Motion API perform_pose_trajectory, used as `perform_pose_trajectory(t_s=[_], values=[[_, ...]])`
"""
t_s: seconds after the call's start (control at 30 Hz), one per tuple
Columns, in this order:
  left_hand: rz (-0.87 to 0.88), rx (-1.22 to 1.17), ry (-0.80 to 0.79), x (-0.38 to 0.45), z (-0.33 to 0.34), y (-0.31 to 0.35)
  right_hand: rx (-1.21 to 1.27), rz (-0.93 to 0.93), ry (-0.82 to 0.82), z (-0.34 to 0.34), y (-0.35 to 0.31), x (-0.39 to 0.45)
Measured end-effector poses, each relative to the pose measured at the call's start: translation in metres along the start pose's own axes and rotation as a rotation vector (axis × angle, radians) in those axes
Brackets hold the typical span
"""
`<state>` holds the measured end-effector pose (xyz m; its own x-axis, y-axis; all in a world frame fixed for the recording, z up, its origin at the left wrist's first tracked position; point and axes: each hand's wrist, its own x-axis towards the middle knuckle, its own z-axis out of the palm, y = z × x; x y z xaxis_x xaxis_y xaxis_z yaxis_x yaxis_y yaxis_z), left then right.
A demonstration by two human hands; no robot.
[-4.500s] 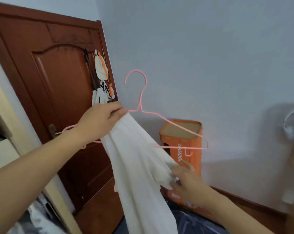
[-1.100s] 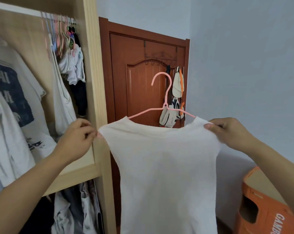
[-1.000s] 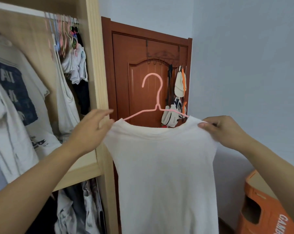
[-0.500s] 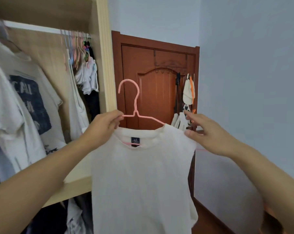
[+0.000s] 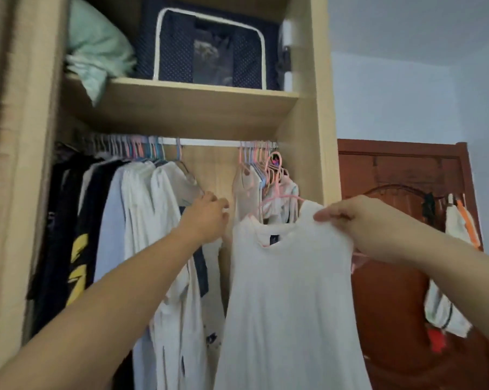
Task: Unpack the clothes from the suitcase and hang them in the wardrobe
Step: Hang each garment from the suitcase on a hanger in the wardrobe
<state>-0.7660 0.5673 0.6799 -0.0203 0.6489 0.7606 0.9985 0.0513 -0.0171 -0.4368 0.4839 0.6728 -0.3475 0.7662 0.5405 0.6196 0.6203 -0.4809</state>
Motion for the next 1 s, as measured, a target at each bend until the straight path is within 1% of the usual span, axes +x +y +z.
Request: perform_pose_trajectory(t_s=[0.07,0.13,0.17,0.23,0.33,0.43,0.47,0.53,0.6,0.63,0.67,0.7,0.77,0.8,0.83,0.9,1.0], values=[[-0.013,0.181,-0.053,0.000,0.004,-0.062,-0.134,-0.035,0.075,0.012,-0.040,0.041],[0.018,0.338,-0.096,-0.007,0.017,-0.116,-0.237,-0.076,0.170,0.019,-0.083,0.085],[0.023,0.380,-0.109,-0.011,0.022,-0.137,-0.236,-0.083,0.205,0.020,-0.103,0.107],[0.055,0.403,-0.054,-0.011,0.025,-0.171,-0.210,-0.070,0.246,0.022,-0.142,0.150],[0.070,0.416,0.094,0.008,0.020,-0.197,-0.216,-0.035,0.213,0.041,-0.186,0.212],[0.040,0.395,0.203,0.030,0.009,-0.207,-0.329,0.008,0.142,0.085,-0.204,0.275],[0.034,0.382,0.232,0.035,0.006,-0.210,-0.364,0.009,0.163,0.101,-0.205,0.294],[0.011,0.363,0.249,0.044,0.001,-0.217,-0.410,-0.014,0.266,0.127,-0.204,0.329],[-0.007,0.335,0.246,0.047,-0.005,-0.221,-0.380,-0.023,0.340,0.142,-0.202,0.360],[-0.013,0.317,0.246,0.046,-0.007,-0.223,-0.364,-0.016,0.342,0.148,-0.199,0.373],[-0.016,0.285,0.251,0.045,-0.010,-0.226,-0.336,-0.004,0.316,0.154,-0.197,0.384],[-0.026,0.253,0.250,0.042,-0.013,-0.228,-0.323,0.024,0.255,0.162,-0.195,0.394],[-0.056,0.196,0.225,0.041,-0.018,-0.230,-0.226,0.147,0.056,0.181,-0.187,0.406],[-0.074,0.161,0.216,0.045,-0.019,-0.230,-0.180,0.185,-0.031,0.189,-0.185,0.408],[-0.102,0.112,0.197,0.049,-0.021,-0.226,-0.136,0.186,-0.086,0.196,-0.185,0.409],[-0.147,-0.044,0.156,0.069,-0.018,-0.214,-0.041,0.108,-0.110,0.203,-0.187,0.414],[-0.289,-0.304,0.120,0.105,-0.015,-0.201,0.037,-0.013,-0.120,0.209,-0.203,0.415]])
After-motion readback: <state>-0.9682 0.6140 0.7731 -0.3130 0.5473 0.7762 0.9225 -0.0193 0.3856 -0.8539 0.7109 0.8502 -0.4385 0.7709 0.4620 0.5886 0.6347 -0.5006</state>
